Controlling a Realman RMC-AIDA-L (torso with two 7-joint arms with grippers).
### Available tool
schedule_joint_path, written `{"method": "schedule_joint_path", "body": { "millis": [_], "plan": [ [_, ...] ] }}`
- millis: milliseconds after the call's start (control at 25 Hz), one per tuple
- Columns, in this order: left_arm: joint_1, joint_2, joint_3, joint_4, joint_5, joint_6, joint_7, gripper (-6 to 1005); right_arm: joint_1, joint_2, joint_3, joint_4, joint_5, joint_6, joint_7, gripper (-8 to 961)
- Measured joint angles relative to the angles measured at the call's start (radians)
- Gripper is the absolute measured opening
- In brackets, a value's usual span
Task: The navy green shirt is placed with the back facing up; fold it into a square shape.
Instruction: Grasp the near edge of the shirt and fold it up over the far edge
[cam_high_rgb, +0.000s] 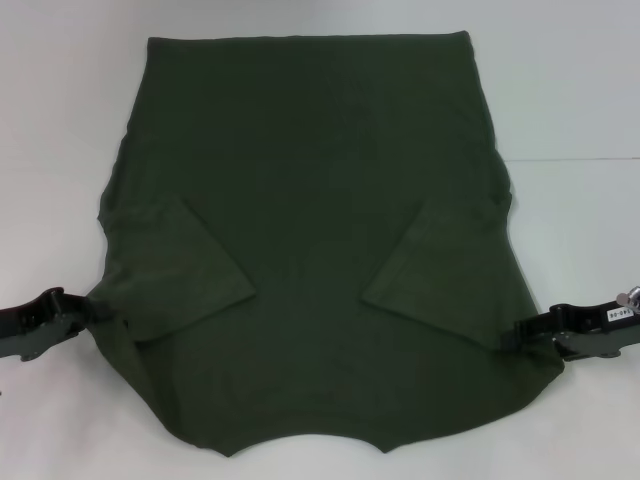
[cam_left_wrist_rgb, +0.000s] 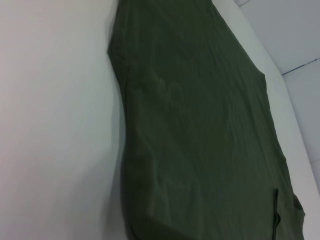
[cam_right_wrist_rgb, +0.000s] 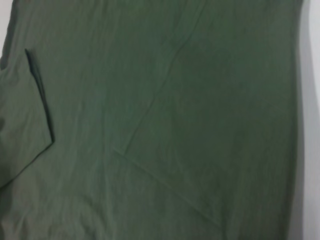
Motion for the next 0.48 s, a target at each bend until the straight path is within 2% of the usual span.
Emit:
{"method": "schedule_joint_path", "body": {
  "millis": [120,480],
  "plan": [
    [0.0,0.0,0.001,0.0,0.0,0.002,0.0,51,0.0,0.003,-0.001,0.0,-0.001,0.007,-0.001,585],
    [0.0,-0.001,0.001,0.0,0.0,0.002,0.005,60,0.0,0.005,-0.01,0.0,-0.002,0.017,-0.001,565]
  ]
}}
